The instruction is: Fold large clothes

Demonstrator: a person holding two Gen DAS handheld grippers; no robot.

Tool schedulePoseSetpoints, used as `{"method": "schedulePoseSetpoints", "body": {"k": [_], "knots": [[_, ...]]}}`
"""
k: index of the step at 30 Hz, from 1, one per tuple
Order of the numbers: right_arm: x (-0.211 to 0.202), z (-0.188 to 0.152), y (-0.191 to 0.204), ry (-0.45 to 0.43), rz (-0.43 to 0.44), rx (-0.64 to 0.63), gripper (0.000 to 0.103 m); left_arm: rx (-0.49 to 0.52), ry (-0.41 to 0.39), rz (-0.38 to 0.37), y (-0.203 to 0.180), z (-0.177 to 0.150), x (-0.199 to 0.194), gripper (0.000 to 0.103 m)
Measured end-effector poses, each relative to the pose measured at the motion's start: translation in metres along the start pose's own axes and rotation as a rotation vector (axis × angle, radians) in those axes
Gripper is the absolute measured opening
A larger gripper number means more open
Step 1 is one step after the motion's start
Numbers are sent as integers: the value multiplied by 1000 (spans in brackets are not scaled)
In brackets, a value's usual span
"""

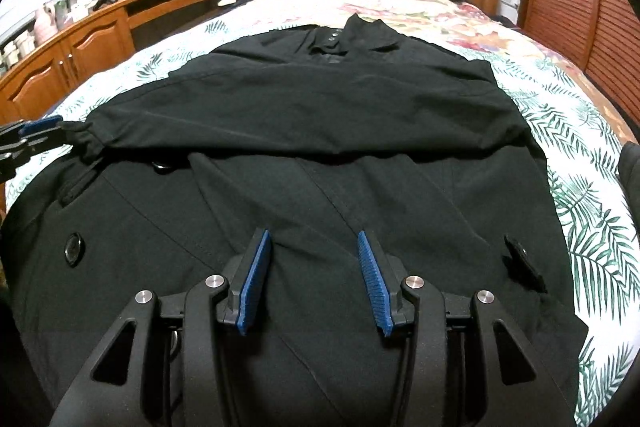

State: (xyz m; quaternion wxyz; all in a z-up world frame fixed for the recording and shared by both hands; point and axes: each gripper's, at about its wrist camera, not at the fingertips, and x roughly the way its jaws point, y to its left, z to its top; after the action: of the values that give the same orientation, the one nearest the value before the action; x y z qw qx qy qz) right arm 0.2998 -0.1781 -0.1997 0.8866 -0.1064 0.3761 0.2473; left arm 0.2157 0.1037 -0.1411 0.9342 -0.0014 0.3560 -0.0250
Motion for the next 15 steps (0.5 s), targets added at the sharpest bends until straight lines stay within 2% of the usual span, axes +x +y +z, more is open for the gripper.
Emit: {"method": "schedulePoseSetpoints", "body": {"k": [5, 7, 8, 9, 10, 12, 15], "knots": [[0, 0, 1, -1, -9, -3, 46, 3, 12, -9, -2, -2, 7, 43], [-2, 0, 2, 2, -18, 0, 46, 7, 15, -6, -3, -1, 8, 23], [-4, 0, 1, 6, -29, 8, 46, 5, 14, -16, -4, -1, 7, 18], [-9, 1, 0, 6, -49, 32, 46, 1, 10, -37, -3, 0, 6, 8], [-13, 2, -2, 0, -51, 50, 46, -4, 3, -60, -4, 1, 4, 4], [-26, 3, 0, -23, -38, 71, 46, -14, -16, -61, -6, 3, -3, 3], [-52, 2, 5, -77, -32, 49, 46, 24, -50, -64, -19, 7, -21, 2]]}}
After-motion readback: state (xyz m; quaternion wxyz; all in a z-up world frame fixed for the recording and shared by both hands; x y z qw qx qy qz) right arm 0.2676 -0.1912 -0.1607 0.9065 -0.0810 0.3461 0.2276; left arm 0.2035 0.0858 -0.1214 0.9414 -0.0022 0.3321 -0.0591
